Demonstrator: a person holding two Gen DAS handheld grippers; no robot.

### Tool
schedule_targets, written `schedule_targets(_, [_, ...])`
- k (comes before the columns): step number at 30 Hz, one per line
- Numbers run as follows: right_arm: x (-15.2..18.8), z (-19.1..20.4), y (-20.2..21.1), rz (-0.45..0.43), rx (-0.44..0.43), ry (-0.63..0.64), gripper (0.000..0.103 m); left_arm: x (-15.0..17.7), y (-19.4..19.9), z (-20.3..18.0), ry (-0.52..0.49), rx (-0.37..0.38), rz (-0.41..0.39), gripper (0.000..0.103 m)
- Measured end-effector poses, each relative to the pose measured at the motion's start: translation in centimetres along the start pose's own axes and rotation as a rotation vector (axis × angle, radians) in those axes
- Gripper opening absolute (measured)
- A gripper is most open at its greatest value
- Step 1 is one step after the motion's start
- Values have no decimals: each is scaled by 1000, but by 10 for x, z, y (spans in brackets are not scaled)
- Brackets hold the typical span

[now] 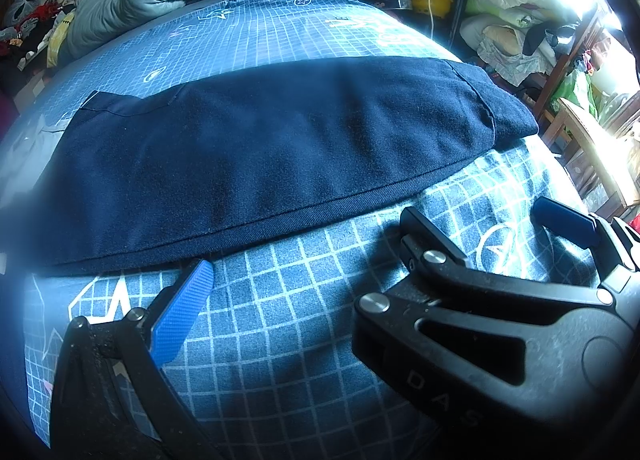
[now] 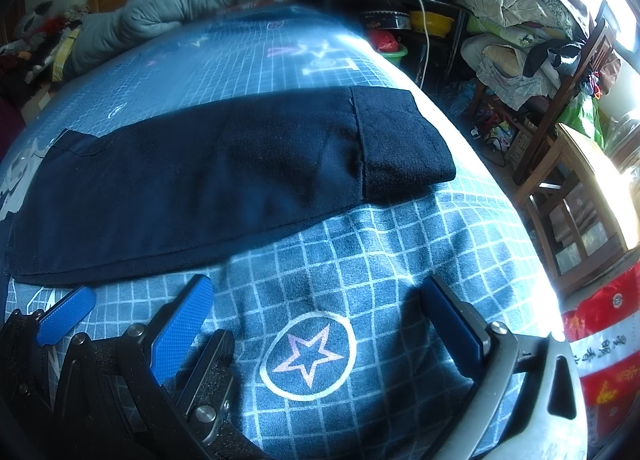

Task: Fold small clothes

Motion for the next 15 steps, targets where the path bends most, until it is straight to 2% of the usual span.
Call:
schedule_targets(5, [0, -3, -4, -4, -5, -2, 103, -1, 0, 5, 15, 13, -48, 103])
schedule_targets(11, [-2, -6, -6, -5, -10, -9, 103, -5, -3, 5, -10, 6, -27, 103])
schedule_targets(13, [-4, -7, -7, -9, -9, -20, 103, -9, -5, 4, -67, 40, -5, 103])
schedule_targets(15, [-5, -10, -5, -21, -12, -41, 103, -12, -4, 5, -144, 122, 37, 103])
Point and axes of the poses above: each gripper's, at about its wrist camera, not at the fingertips, and y roughly against the way its jaws point, z to its left, x to its underside, the point moved 5 cm from there along -y, roughly the way its jaws point, and after that the axes turned 6 degrees about -z, right-handed, at the moved point
